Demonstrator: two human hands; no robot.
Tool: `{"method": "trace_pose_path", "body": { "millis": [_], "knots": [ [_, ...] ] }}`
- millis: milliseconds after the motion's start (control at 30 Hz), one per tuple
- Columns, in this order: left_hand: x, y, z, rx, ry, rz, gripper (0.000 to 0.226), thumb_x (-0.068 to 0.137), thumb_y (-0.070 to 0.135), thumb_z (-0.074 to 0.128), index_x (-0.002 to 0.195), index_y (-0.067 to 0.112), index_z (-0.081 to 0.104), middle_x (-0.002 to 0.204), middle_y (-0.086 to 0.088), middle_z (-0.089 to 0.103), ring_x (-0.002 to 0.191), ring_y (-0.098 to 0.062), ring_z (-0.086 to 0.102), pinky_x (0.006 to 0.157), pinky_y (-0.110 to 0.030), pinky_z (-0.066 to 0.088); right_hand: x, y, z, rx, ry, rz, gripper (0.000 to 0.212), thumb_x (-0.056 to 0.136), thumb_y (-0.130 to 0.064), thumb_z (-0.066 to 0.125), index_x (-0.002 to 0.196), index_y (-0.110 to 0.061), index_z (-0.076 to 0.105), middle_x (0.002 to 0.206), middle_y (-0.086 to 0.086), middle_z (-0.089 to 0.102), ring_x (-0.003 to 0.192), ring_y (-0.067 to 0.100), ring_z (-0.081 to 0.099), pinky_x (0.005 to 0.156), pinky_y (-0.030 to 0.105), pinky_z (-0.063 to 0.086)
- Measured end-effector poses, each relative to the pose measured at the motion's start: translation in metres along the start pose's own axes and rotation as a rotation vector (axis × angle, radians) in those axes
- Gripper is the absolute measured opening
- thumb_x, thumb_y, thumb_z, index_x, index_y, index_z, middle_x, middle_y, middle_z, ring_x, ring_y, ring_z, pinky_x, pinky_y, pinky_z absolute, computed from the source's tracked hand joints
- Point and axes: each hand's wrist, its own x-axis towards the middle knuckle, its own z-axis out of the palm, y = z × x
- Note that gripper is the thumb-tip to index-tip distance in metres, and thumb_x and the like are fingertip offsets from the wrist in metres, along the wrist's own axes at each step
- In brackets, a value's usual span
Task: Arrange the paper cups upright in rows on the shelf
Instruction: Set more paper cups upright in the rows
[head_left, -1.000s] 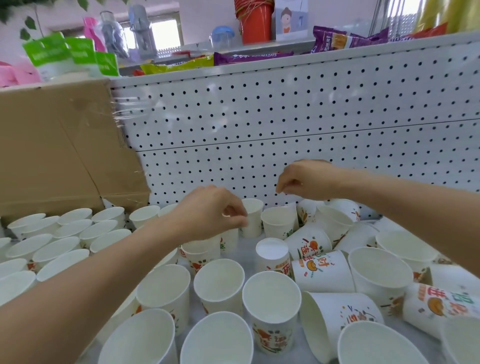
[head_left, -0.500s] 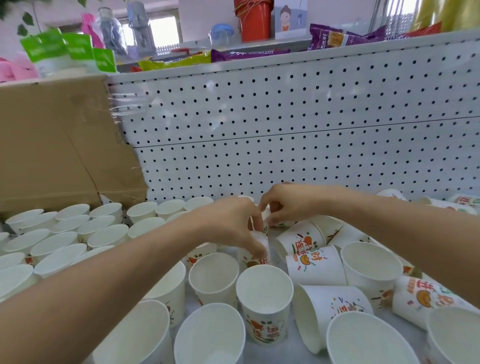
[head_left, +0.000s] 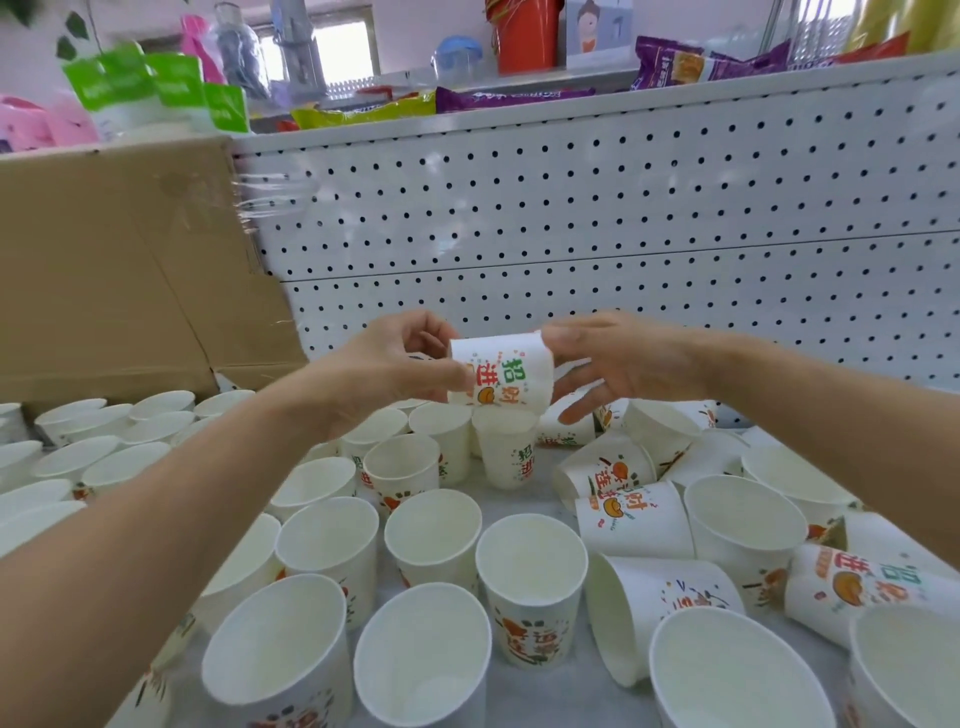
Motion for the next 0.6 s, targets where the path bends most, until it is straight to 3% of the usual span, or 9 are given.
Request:
{"method": "trace_pose_path", "body": {
  "millis": [67,167,233,333,467,533,600],
  "knots": [
    [0.002,-0.005,0.009,-0.070,0.012,0.009,0.045,0.066,0.011,0.081,0.103,0.003,0.057,0.106,-0.017,0.067,0.095,-0.027,0.070,0.087,-0.038,0.057,-0.001,0.000,0.000,0.070,-0.039,-0.041,0.047,0.086,-0.034,0.066,0.127,-0.013,0.057,0.116,0.009,0.068,0.105,0.029,0.067,0.086,0.041,0.057],
    [0.004,-0.007,0.014,-0.030,0.000,0.021,0.038,0.075,0.012,0.080,0.106,0.006,0.059,0.108,-0.013,0.067,0.095,-0.021,0.069,0.087,-0.035,0.057,-0.001,-0.001,-0.002,0.027,0.046,-0.056,0.038,0.088,-0.025,0.066,0.123,-0.012,0.060,0.109,0.009,0.070,0.101,0.030,0.067,0.080,0.036,0.058],
    [0.008,-0.006,0.011,0.038,0.032,0.044,0.038,0.078,0.027,0.079,0.109,0.012,0.061,0.108,-0.009,0.067,0.097,-0.020,0.067,0.088,-0.035,0.056,-0.003,-0.005,0.000,-0.169,0.128,-0.044,0.032,0.089,-0.028,0.065,0.118,-0.014,0.062,0.105,0.009,0.070,0.094,0.029,0.067,0.073,0.031,0.057],
    [0.017,-0.005,0.007,0.041,0.129,0.042,0.032,0.085,0.034,0.070,0.111,0.017,0.062,0.109,-0.007,0.068,0.098,-0.018,0.067,0.091,-0.040,0.055,-0.004,-0.012,0.021,-0.542,0.091,0.011,0.043,0.085,-0.044,0.066,0.118,-0.018,0.060,0.102,0.001,0.067,0.074,0.013,0.065,0.063,0.022,0.056],
    [0.024,-0.013,0.018,0.137,0.082,0.071,0.013,0.090,0.027,0.065,0.103,0.023,0.067,0.101,-0.003,0.071,0.097,-0.018,0.066,0.090,-0.040,0.054,0.007,-0.013,0.052,-0.757,0.062,0.011,0.066,0.080,-0.061,0.064,0.132,-0.022,0.051,0.107,-0.008,0.061,0.083,0.004,0.061,0.063,0.024,0.055],
    [0.025,-0.018,0.024,0.217,0.043,0.104,0.011,0.092,0.026,0.062,0.099,0.031,0.068,0.098,0.006,0.072,0.095,-0.011,0.066,0.087,-0.035,0.053,0.012,-0.016,0.046,-0.790,0.127,-0.053,0.054,0.084,-0.063,0.056,0.121,-0.024,0.059,0.103,-0.007,0.063,0.083,0.006,0.059,0.061,0.023,0.047],
    [0.025,-0.021,0.029,0.261,0.004,0.108,0.014,0.094,0.027,0.059,0.100,0.036,0.067,0.099,0.015,0.071,0.095,0.001,0.063,0.087,-0.025,0.048,0.015,-0.016,0.027,-0.819,0.240,-0.067,0.040,0.090,-0.056,0.053,0.106,-0.022,0.066,0.096,-0.003,0.067,0.083,0.015,0.063,0.070,0.034,0.054]
  ]
}}
